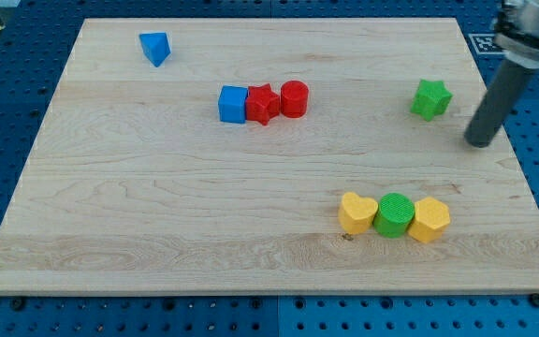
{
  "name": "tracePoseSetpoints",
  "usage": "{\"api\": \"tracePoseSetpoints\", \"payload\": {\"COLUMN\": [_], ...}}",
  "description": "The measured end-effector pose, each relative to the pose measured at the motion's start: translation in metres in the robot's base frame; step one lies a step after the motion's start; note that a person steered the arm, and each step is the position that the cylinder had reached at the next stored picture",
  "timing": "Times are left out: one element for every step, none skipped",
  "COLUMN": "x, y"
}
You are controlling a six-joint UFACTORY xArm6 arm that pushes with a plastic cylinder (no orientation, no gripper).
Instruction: Move the green star top right to the red circle
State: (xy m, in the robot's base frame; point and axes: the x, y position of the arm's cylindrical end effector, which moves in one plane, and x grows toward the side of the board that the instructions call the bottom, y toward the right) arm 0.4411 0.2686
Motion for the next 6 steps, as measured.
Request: {"api": "tracePoseSetpoints", "payload": {"x": [-0.025,-0.053,-0.072,-0.073,-0.073,-0.084], "y": [0.004,-0.062,-0.129,-0.146,-0.104,-0.082]}}
